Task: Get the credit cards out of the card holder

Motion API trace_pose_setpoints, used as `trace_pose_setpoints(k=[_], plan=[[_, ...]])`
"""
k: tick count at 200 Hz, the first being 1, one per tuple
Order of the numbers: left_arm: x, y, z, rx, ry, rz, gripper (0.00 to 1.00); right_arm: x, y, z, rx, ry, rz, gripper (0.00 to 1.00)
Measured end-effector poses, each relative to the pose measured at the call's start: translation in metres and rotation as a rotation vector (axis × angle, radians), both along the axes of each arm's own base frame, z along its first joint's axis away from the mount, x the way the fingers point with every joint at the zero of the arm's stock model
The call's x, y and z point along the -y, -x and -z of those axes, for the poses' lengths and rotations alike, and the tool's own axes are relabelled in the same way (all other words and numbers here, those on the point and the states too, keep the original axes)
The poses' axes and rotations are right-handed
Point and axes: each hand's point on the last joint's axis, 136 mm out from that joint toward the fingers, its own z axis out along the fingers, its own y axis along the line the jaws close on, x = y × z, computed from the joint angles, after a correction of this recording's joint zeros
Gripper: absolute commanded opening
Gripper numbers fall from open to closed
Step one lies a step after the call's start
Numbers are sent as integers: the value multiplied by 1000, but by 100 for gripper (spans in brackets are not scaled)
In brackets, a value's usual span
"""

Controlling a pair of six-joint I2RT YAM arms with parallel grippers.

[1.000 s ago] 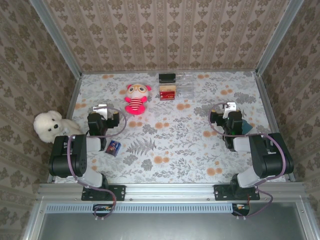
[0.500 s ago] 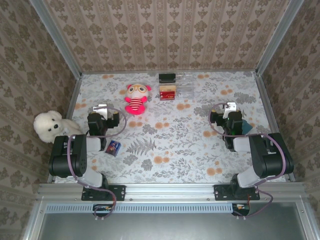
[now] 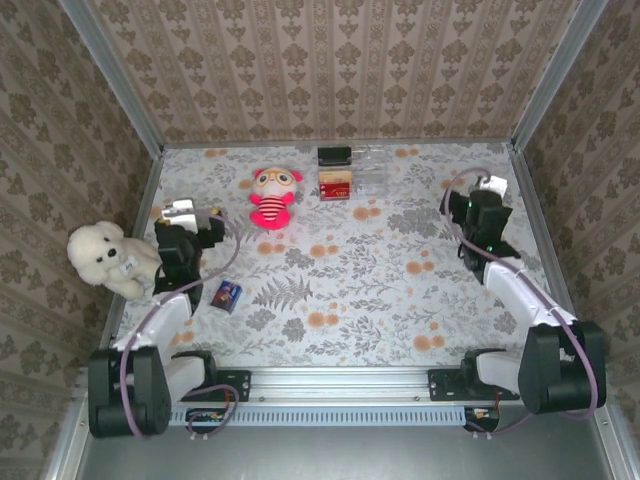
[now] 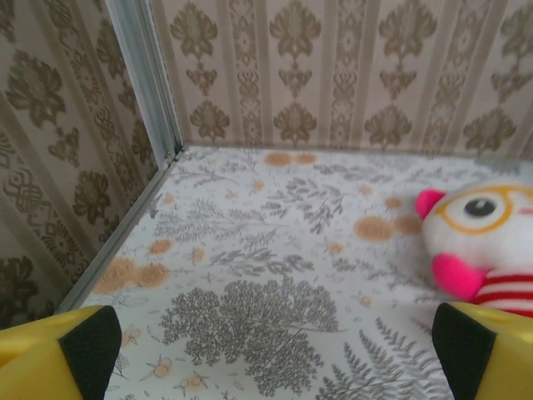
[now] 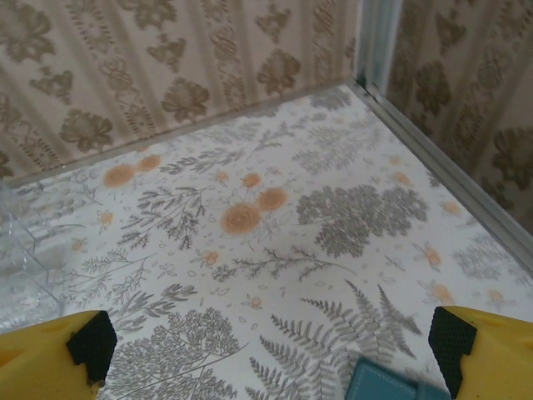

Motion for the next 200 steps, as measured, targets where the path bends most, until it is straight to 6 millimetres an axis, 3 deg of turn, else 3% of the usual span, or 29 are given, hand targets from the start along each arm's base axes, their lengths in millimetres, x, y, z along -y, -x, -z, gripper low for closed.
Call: trace_pose_setpoints(k=[25,53,74,112,131,168,200], plan=[[2,7,-35,1,91,-12,100,3,4,-12,-70,-71,48,100],[7,13,-51,-63,182,-8,100,-1,15,18,-239,-130,70,100],[16,15,-40,-137,235,26,100,0,24,38,-358,-165,112,100],[26,19,-3,-285,288,49,100,5,36,53,-435,-273,150,100],[27,21,0,-300,295,55,100,15,37,67,-465,-341,180,100],[28,22,2,-309,295,55,100,40,47,113,-567,-495,259,98],[27,22,2,-310,295,54,100,55,55,134,-616,-544,308,95]])
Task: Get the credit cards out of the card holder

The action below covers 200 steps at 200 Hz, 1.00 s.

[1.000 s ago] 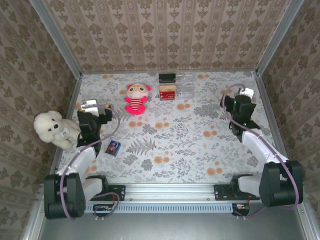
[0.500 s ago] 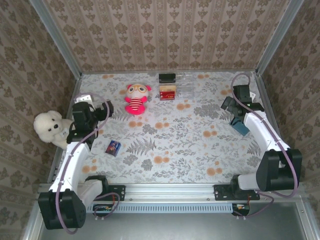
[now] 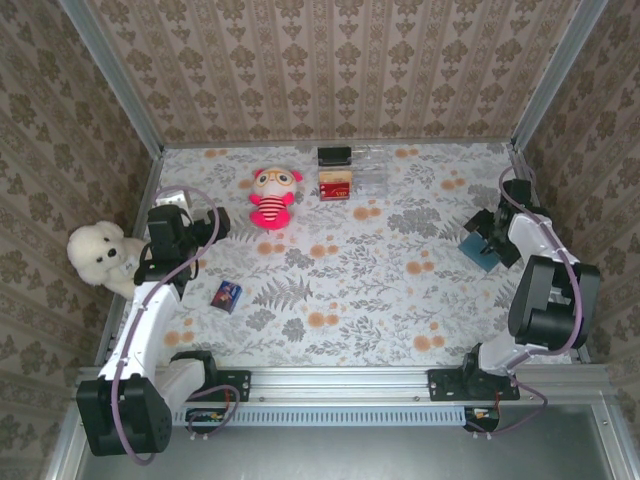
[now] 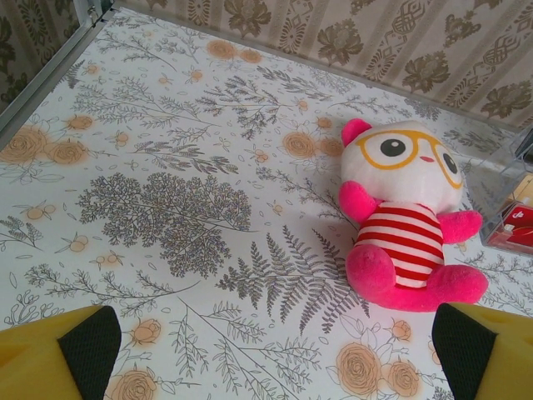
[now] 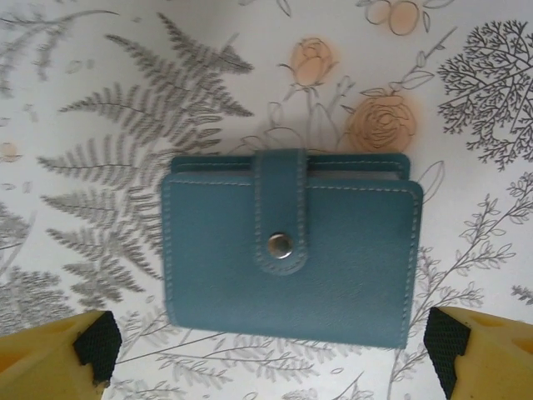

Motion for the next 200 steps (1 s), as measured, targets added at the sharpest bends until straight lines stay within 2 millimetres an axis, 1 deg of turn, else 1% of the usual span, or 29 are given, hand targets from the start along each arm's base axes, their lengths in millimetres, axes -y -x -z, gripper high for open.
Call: trace_pose_setpoints(k=[20,52,72,84,113,133,147,162,181,200], plan=[[2,-1,3,-11,7,6,100,2,-2,13,-39,-21,-20,95],[9,-5,15,-51,34,37,100,7,-20,25,-72,-19,-56,95],[11,-5,16,-56,48,48,100,11,-28,31,-88,-12,-73,94],[13,-5,16,-56,53,53,100,11,-28,36,-102,-10,-84,93],[16,-5,15,-58,68,64,100,9,-29,36,-104,-17,-93,92],[23,-8,13,-62,81,86,100,5,-30,37,-100,-19,-101,91],[30,-12,11,-64,88,106,100,-3,-34,36,-91,-27,-119,91],[40,-16,8,-69,91,132,100,-18,-38,35,-73,-45,-143,91],[57,-20,8,-78,91,176,100,-44,-41,33,-50,-82,-183,91],[79,-21,15,-107,88,229,100,-74,-40,31,-32,-131,-223,91]])
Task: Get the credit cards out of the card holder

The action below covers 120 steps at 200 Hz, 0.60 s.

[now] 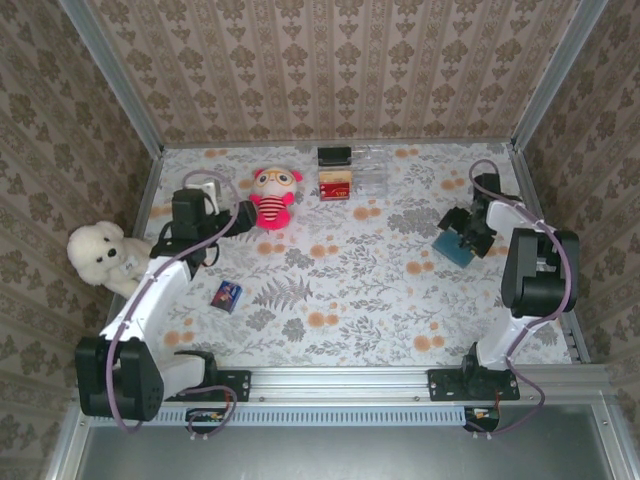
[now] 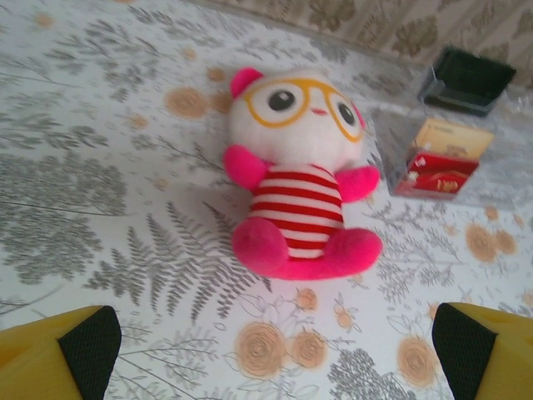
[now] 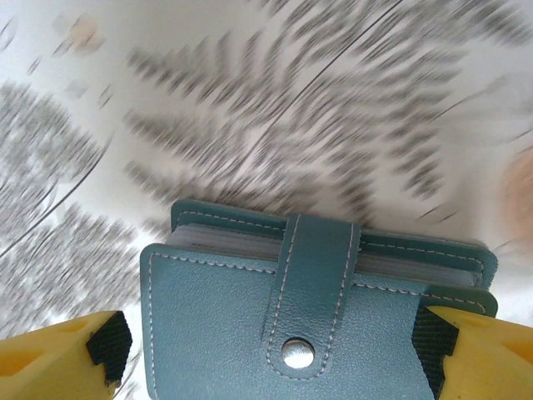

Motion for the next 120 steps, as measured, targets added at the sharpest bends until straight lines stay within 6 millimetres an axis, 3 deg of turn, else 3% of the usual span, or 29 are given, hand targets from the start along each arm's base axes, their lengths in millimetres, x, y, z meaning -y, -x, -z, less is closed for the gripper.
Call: trace_pose_setpoints(k=[27,48,89,120], plan=[[32,1,17,-59,3,64,100,-43,10,-3,10,-77,-55,91],[55,4,32,-107,25,96,100,-61,16,-9,9,-101,-92,92],[95,11,54,-196,73,134,100,-51,9,-29,72,-34,-130,93],[122,13,53,-211,108,166,99,-46,-11,-22,63,3,-175,91]])
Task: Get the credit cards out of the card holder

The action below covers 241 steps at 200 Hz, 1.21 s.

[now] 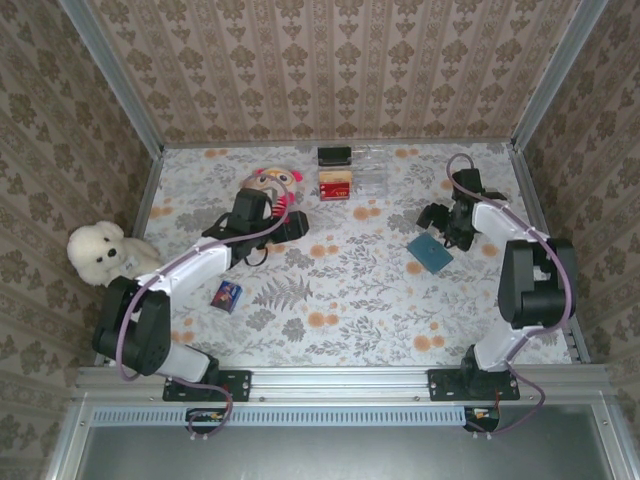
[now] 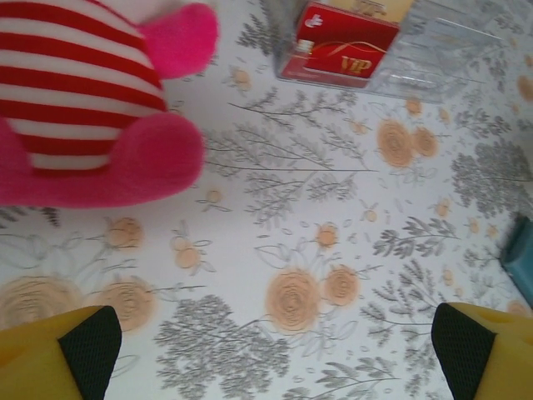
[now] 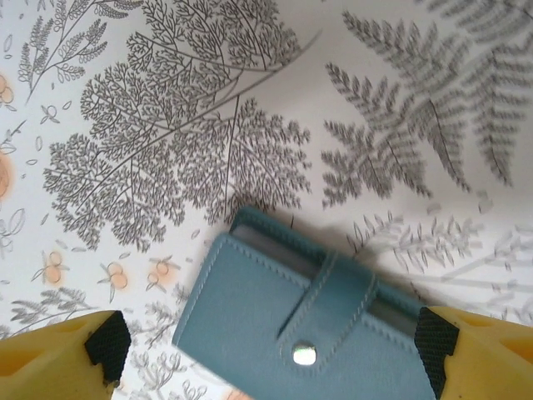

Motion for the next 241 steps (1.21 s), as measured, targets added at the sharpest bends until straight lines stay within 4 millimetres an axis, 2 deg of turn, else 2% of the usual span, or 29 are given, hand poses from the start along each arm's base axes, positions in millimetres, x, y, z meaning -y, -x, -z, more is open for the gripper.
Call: trace_pose_setpoints(k=[24,49,71,109,143,167,188,204,241], plan=[[13,4,2,-16,14,15,99,1,-2,19,-46,10,-25,92],[15,5,6,-32,21,9,99,-3,3,35,-89,-7,-43,91],[15,5,6,-37,27,1,99,-5,5,37,-89,-16,-53,90],[18,7,8,-56,41,-4,99,-14,12,37,-82,-54,-71,79],[28,13,23,-115,49,13,97,-40,30,37,-92,-119,-115,72],[43,18,33,-157,64,40,95,-64,37,37,-92,-149,-150,68],[62,23,35,-181,91,72,90,-85,42,37,-88,-162,-191,59],[79,26,37,-203,116,105,86,-100,47,38,-96,-170,-220,59],[112,30,43,-261,143,149,82,-116,50,38,-93,-171,-273,57]])
